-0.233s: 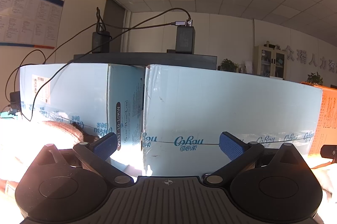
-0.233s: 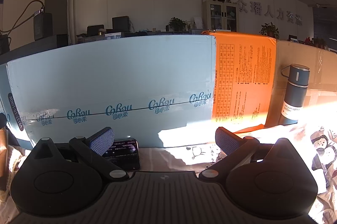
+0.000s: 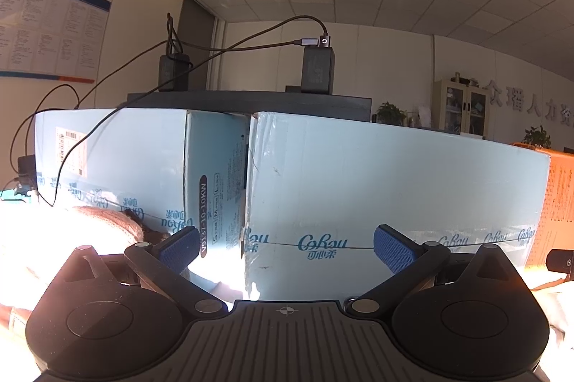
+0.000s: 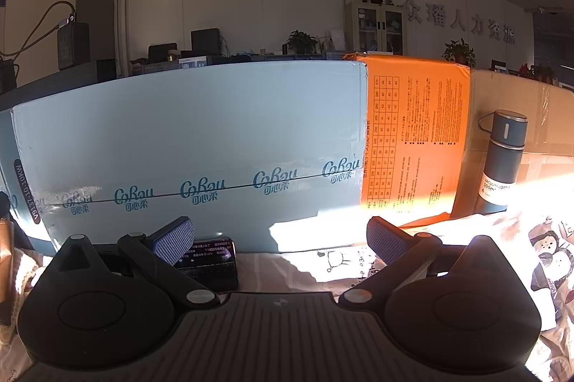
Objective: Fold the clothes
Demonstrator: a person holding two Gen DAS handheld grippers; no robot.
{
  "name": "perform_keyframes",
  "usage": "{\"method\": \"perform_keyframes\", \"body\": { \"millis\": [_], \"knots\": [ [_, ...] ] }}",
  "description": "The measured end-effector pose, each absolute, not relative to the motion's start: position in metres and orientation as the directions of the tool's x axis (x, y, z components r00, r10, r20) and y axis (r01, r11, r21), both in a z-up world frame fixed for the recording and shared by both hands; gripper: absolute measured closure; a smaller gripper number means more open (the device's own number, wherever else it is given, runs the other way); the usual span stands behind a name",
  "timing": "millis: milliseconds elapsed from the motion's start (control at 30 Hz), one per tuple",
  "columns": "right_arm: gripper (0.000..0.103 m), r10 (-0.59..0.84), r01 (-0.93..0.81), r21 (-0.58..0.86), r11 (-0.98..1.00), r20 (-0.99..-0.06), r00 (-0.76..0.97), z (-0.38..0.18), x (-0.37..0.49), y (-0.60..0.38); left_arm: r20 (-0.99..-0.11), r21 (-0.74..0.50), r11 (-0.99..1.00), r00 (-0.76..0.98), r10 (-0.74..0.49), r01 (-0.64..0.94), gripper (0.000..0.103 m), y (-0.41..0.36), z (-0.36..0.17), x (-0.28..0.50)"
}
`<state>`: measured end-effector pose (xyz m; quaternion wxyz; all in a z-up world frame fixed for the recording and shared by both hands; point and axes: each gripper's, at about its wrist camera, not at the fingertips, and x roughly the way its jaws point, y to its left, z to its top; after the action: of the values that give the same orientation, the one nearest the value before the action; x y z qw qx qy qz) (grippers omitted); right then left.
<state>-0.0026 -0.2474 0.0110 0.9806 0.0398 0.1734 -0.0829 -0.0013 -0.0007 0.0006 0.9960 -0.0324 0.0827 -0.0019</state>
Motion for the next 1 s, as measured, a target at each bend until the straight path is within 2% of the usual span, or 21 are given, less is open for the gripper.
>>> {"method": "perform_keyframes", "body": {
  "millis": [1000],
  "knots": [
    [0.0,-0.145,0.175,0.057,0.983,-0.342,0.928,0.0094,-0.0019,-0.2461,-0.159,-0.07,0.998,0.987,-0.008,-0.004,0.0,0.0011,0.0012,-0.0005]
  ]
}}
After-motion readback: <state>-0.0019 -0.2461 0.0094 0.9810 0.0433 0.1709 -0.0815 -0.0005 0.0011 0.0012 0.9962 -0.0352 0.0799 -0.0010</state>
